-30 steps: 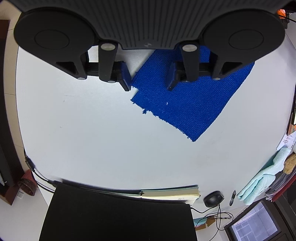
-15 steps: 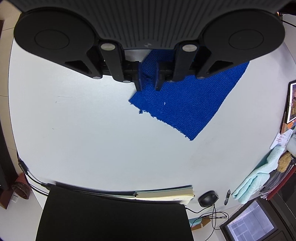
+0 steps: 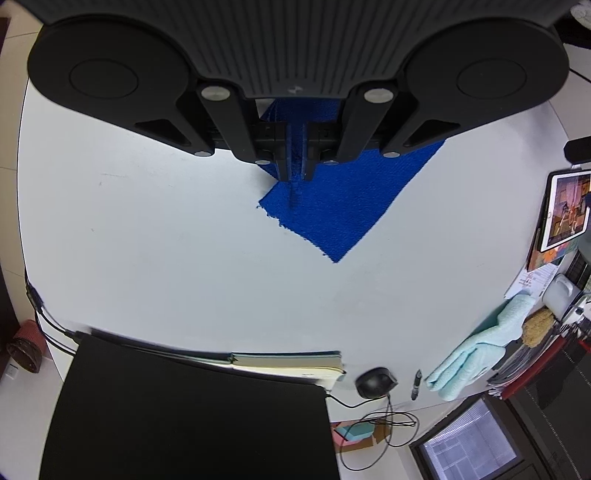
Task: Fold towel
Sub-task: 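Lift the gripped towel edge with the right gripper and fold it over, then close the left gripper on the folded edge of the blue towel, then lift the towel with the left gripper while the right gripper grasps another corner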
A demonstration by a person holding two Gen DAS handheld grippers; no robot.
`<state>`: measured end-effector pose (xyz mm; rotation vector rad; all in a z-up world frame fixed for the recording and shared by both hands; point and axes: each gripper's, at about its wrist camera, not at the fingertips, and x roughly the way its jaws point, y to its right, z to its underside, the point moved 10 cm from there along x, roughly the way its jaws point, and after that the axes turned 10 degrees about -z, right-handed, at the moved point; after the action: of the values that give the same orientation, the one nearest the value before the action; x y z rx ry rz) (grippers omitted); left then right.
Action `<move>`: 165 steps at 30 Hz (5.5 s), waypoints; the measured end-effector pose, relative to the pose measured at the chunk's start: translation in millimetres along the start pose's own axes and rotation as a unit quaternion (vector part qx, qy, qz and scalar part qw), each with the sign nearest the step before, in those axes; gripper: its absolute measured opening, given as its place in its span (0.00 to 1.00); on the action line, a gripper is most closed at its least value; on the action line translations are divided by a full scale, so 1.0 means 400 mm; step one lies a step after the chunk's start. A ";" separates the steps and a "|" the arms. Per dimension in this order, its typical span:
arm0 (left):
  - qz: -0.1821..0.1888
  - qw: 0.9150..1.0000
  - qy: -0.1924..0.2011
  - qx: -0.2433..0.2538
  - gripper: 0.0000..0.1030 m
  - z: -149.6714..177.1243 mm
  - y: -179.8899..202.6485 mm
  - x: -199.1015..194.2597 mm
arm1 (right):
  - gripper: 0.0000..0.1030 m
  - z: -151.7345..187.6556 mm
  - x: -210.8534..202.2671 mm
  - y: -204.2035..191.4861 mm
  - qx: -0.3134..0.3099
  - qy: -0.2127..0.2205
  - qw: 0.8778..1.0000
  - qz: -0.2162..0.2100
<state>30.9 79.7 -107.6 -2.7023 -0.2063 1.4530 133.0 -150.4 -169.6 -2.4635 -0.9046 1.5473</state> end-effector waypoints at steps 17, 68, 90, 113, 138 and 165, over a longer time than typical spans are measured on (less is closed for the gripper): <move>0.047 0.998 0.032 0.033 0.99 -0.067 0.056 -0.023 | 0.05 0.016 -0.041 -0.131 -0.033 0.008 0.998 -0.058; 0.167 0.967 -0.018 0.193 0.91 -0.113 0.399 0.034 | 0.05 0.305 -0.137 -0.152 0.025 -0.031 0.998 -0.038; 0.176 0.959 -0.023 0.220 0.91 -0.087 0.462 0.035 | 0.05 0.341 -0.173 -0.114 0.064 -0.009 0.998 -0.014; 0.204 0.946 -0.031 0.248 0.71 -0.001 0.603 0.050 | 0.06 0.383 -0.260 0.000 0.110 0.030 0.993 0.036; 0.170 0.958 -0.040 0.228 0.44 0.007 0.702 0.210 | 0.07 0.480 -0.378 0.110 0.171 0.060 0.979 0.092; 0.203 0.957 -0.023 0.205 0.05 0.009 0.634 0.146 | 0.07 0.429 -0.364 0.121 0.156 0.064 0.982 0.082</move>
<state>81.5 -162.3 -188.8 -2.4525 0.6160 1.4457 -36.7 -305.3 -155.3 -2.4212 -0.4109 1.4269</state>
